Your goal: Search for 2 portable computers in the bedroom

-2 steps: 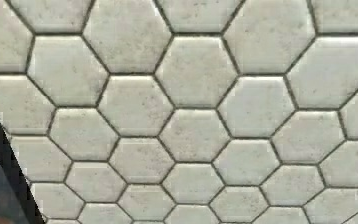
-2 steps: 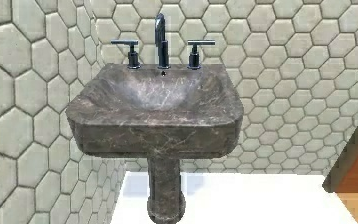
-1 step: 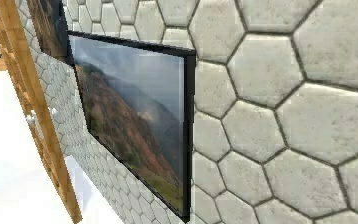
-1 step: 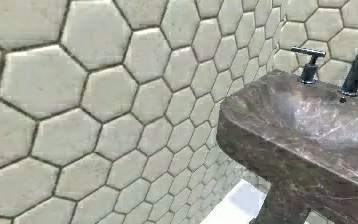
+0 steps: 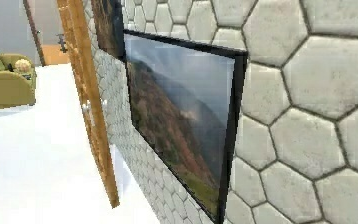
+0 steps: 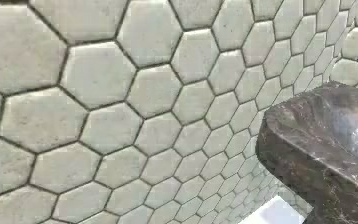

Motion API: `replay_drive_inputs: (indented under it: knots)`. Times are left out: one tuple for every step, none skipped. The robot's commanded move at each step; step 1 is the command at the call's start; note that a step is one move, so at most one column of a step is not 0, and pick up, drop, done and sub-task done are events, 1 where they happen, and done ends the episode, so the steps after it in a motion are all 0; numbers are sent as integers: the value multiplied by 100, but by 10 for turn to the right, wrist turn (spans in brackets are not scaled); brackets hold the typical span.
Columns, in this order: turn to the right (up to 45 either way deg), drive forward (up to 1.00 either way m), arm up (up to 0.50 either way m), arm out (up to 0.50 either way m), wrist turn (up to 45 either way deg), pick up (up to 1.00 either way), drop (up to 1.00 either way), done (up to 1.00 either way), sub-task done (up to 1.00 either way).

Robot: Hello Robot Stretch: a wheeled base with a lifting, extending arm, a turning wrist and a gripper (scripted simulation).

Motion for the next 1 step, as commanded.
replay_drive_inputs:
  knots:
    - [0, 50, 0, 0, 0, 0, 0, 0, 0]
